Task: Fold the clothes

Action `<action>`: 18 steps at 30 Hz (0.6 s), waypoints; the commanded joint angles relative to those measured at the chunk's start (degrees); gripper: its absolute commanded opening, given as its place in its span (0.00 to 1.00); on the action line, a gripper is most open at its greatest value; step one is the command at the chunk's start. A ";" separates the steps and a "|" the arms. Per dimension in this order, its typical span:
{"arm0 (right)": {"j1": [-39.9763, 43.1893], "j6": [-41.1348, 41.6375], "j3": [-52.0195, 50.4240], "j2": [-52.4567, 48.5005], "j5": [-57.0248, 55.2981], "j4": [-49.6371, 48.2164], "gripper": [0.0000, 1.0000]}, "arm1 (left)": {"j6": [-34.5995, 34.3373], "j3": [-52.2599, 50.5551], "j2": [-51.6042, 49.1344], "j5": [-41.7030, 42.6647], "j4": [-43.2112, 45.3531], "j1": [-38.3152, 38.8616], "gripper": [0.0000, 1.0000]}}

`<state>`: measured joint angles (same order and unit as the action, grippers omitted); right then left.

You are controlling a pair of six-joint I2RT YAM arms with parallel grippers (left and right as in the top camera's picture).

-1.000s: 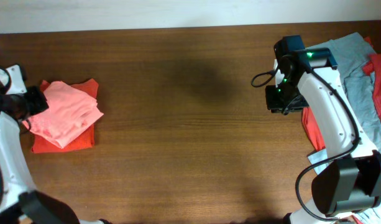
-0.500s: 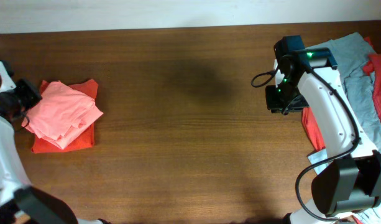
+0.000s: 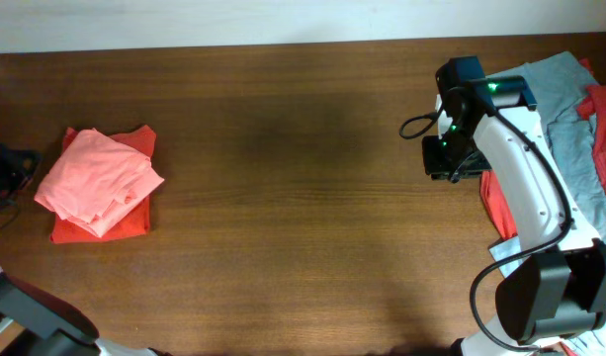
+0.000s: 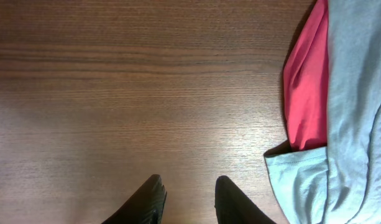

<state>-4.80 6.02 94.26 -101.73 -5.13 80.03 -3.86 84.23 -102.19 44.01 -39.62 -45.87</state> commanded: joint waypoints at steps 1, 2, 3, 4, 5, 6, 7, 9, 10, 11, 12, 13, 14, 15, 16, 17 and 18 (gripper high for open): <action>0.37 0.22 0.90 1.14 -0.52 0.55 0.33 | 2.21 -0.02 -5.38 5.05 -0.04 0.04 0.06; 0.37 0.22 0.90 1.14 -0.52 0.61 0.33 | 2.23 -0.02 -6.47 5.46 -0.04 0.04 0.06; 0.37 0.22 0.90 1.14 -0.52 0.63 0.33 | 2.62 -0.09 -7.72 5.84 -0.07 0.04 0.05; 0.37 0.22 0.90 1.14 -0.52 0.63 0.33 | 2.67 -0.24 -9.14 6.03 -0.07 0.04 0.05; 0.37 0.22 0.90 1.14 -0.52 0.63 0.33 | 2.67 -0.42 -10.25 6.38 -0.04 0.04 0.04; 0.37 0.22 0.90 1.14 -0.52 0.66 0.33 | 3.10 -0.72 -11.72 7.34 -0.04 0.04 0.04; 0.37 0.22 0.90 1.14 -0.52 0.70 0.33 | 3.96 -0.98 -13.16 8.74 -0.07 0.04 0.04; 0.37 0.22 0.90 1.14 -0.52 0.72 0.33 | 5.62 -1.75 -15.96 12.57 -0.28 0.07 0.04; 0.37 0.22 0.90 1.14 -0.52 0.70 0.33 | 6.49 -2.95 -17.97 15.12 -0.33 0.11 0.04; 0.37 0.22 0.90 1.14 -0.52 0.70 0.33 | 6.88 -3.82 -19.04 16.41 -0.26 0.11 0.04; 0.37 0.22 0.90 1.14 -0.52 0.70 0.33 | 7.32 -4.61 -19.93 17.22 -0.22 0.11 0.04; 0.37 0.22 0.90 1.14 -0.52 0.72 0.33 | 8.31 -5.62 -21.14 17.77 -0.24 0.11 0.04; 0.37 0.22 0.90 1.14 -0.52 0.74 0.33 | 8.74 -6.43 -22.03 17.75 -0.22 0.11 0.04; 0.37 0.22 0.90 1.14 -0.52 0.76 0.33 | 9.25 -7.28 -22.91 17.79 -0.11 0.07 0.04; 0.37 0.22 0.90 1.14 -0.52 0.81 0.33 | 9.81 -8.04 -23.58 17.92 0.09 0.02 0.04; 0.37 0.22 0.90 1.14 -0.52 0.85 0.33 | 10.27 -8.76 -24.00 17.94 0.26 -0.07 0.04; 0.37 0.22 0.90 1.14 -0.52 0.90 0.33 | 11.06 -9.33 -24.30 18.01 0.37 -0.17 0.04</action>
<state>-4.80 6.00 94.28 -101.73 -5.15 80.64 3.18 77.28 -124.38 59.72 -39.51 -45.80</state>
